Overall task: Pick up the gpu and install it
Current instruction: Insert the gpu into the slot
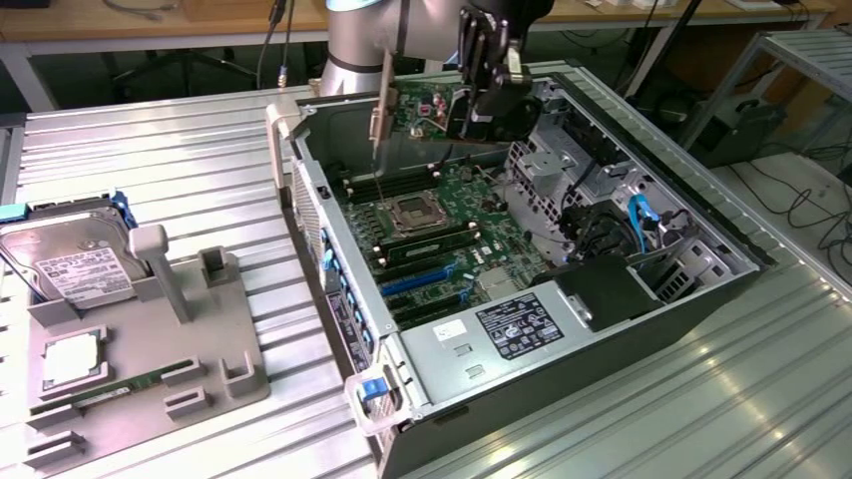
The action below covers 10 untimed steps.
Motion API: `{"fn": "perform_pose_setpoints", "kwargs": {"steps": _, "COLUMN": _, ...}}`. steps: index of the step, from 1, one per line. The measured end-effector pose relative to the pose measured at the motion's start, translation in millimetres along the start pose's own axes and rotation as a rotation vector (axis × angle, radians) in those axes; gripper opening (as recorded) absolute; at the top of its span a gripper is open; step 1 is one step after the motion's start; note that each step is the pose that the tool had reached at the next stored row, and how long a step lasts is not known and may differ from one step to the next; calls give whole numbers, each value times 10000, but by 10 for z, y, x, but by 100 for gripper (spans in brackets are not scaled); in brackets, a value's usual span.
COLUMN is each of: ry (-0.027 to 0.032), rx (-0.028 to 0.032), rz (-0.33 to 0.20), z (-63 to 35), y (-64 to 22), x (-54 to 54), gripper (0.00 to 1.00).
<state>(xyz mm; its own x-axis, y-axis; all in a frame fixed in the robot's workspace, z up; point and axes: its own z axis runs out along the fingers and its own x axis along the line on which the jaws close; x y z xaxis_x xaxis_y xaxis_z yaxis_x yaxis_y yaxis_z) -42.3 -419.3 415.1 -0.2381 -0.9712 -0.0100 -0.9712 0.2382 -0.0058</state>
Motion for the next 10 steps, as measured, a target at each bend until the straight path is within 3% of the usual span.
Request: {"fn": "perform_pose_setpoints", "kwargs": {"steps": 10, "ry": -7, "rx": -11, "rz": -1029, "z": 4, "y": 0, "x": 0, "gripper": 28}}
